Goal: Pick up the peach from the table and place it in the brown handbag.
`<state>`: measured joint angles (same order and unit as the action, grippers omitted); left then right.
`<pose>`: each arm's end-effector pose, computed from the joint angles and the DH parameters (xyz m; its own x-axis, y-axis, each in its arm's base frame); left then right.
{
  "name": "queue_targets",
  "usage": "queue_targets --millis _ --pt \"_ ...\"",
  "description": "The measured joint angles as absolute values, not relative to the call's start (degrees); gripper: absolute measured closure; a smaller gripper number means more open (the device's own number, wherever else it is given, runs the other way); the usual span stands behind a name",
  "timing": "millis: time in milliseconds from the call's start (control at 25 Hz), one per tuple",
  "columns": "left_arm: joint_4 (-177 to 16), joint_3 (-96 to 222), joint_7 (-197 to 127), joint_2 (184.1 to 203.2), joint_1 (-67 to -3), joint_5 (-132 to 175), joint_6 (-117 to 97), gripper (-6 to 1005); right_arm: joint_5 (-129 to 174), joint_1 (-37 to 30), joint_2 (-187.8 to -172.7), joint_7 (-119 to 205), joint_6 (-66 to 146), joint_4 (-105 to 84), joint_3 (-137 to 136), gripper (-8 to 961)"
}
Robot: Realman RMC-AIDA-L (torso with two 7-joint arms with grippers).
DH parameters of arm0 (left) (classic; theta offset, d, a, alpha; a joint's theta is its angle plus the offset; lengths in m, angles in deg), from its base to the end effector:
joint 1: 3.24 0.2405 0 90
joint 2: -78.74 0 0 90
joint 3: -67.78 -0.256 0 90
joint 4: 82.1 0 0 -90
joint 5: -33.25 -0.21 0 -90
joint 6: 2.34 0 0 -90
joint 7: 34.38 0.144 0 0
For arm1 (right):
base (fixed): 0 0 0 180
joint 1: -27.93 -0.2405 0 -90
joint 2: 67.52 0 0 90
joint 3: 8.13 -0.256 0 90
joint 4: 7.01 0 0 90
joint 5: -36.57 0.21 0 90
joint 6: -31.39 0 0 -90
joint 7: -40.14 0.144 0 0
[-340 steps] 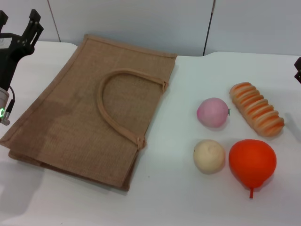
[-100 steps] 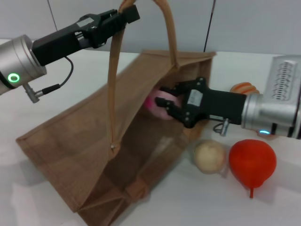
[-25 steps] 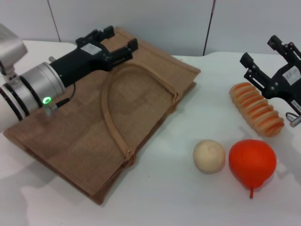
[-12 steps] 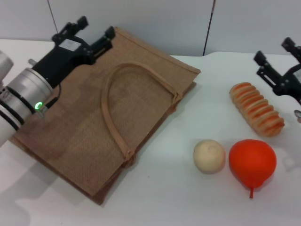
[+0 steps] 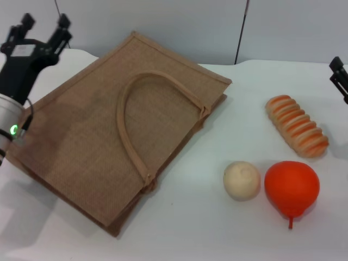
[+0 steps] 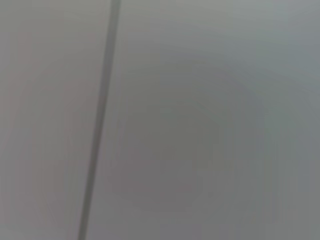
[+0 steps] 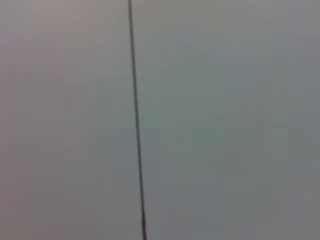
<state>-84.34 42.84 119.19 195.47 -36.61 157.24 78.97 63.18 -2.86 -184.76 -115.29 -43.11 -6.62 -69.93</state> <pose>-0.2961 0.3587 0.0324 0.5049 -0.2391 0.8294 0.7888 -0.2624 -0.5559 0.3111 0.3486 0.0058 0.6352 0.0884 -0.7673 -0.7095 -0.3257 -0.6249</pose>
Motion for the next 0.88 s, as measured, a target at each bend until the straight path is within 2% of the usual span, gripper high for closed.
queue_targets --millis 880 --pt "-84.65 43.09 117.19 195.1 -33.58 165.58 80.99 141 65.08 -3.09 -184.5 -112.88 -40.34 -6.62 -69.12 168"
